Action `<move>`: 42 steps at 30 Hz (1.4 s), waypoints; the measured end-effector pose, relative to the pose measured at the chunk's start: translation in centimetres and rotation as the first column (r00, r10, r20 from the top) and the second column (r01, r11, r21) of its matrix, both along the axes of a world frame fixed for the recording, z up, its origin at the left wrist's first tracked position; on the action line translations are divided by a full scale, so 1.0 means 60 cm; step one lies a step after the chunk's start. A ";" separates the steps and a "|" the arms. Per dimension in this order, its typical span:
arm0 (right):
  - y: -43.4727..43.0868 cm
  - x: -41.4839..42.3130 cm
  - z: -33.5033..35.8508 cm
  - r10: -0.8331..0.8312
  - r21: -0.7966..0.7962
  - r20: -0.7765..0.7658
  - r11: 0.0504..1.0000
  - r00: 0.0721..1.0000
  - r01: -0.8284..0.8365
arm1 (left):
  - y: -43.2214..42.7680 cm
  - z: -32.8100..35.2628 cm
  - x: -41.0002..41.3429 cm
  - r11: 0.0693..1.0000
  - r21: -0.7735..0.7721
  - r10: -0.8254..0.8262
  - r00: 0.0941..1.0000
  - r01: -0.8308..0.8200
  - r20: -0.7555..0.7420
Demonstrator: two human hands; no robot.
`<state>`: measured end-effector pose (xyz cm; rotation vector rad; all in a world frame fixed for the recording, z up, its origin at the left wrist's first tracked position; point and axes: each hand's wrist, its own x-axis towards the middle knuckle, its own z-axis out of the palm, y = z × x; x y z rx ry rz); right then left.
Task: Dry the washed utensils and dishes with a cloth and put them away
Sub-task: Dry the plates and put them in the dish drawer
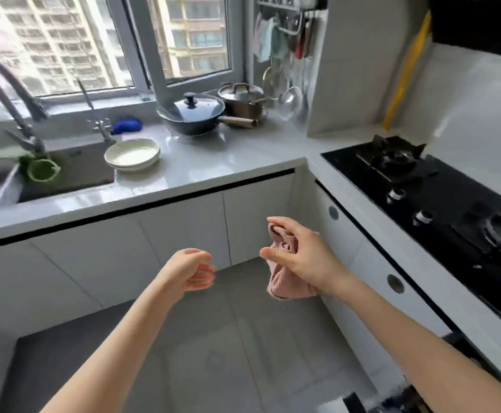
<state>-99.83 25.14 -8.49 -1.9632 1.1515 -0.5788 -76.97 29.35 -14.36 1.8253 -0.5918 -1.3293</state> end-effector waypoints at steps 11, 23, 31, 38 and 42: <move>-0.227 0.397 0.025 0.193 -0.074 0.039 0.979 0.980 -0.190 | -0.153 -0.007 0.382 0.960 -0.059 0.276 0.960 -0.273 0.046; -0.595 0.733 -0.044 0.310 -0.058 -0.076 0.947 0.948 -0.315 | -0.493 -0.113 0.713 0.823 -0.010 0.558 0.806 -0.568 0.198; -0.775 0.892 -0.079 0.292 -0.004 -0.175 0.955 0.940 -0.297 | -0.626 -0.171 0.875 0.857 0.176 0.342 0.789 -0.485 0.511; -0.822 0.960 -0.087 0.228 0.049 -0.173 0.974 0.958 -0.223 | -0.648 -0.174 0.935 0.906 0.347 0.009 0.831 -0.243 0.557; -0.824 0.974 -0.086 0.169 0.059 -0.174 0.985 0.970 -0.161 | -0.642 -0.164 0.952 0.925 0.291 0.105 0.901 -0.243 0.420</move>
